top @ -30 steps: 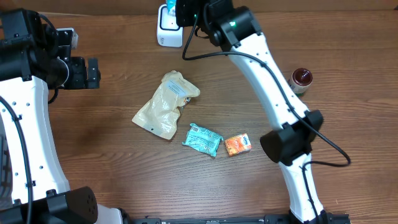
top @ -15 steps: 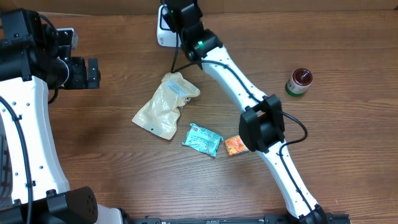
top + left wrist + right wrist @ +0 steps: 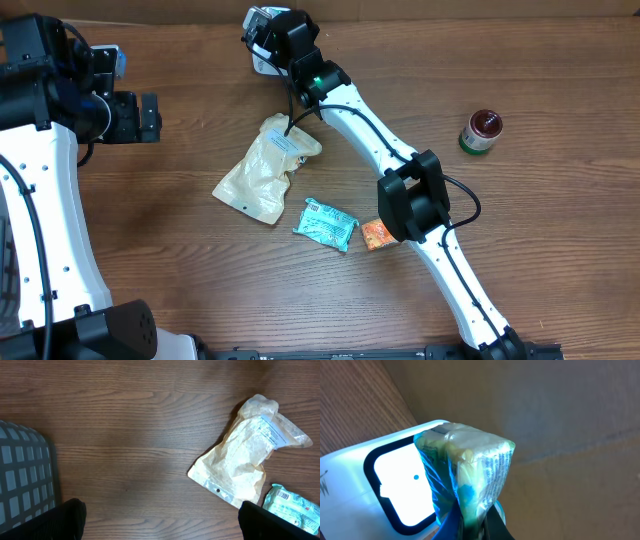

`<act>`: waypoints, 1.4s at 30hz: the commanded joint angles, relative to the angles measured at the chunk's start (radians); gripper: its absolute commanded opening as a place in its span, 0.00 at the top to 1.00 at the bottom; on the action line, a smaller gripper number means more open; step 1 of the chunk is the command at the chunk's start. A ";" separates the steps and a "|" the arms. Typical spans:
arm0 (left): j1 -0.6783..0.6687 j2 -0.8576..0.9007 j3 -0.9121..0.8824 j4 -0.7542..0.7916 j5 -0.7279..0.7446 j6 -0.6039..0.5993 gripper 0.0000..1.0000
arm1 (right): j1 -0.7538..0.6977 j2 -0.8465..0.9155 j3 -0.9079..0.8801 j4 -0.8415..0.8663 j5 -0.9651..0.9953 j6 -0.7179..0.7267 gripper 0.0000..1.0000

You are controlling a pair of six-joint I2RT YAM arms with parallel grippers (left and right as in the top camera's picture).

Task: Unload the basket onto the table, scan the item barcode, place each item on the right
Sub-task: 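Hold the small teal pack's barcode against the scanner window, then carry the pack right and release it beside the jar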

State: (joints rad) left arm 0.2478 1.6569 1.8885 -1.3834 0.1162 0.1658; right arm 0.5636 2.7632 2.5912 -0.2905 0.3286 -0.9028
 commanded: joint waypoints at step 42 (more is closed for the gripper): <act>-0.013 0.005 -0.003 0.000 0.000 0.021 0.00 | -0.150 -0.792 0.026 -1.193 -0.196 1.250 0.96</act>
State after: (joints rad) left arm 0.2478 1.6569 1.8877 -1.3834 0.1162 0.1658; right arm 0.4583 1.9743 2.6137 -1.4425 0.1375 0.2287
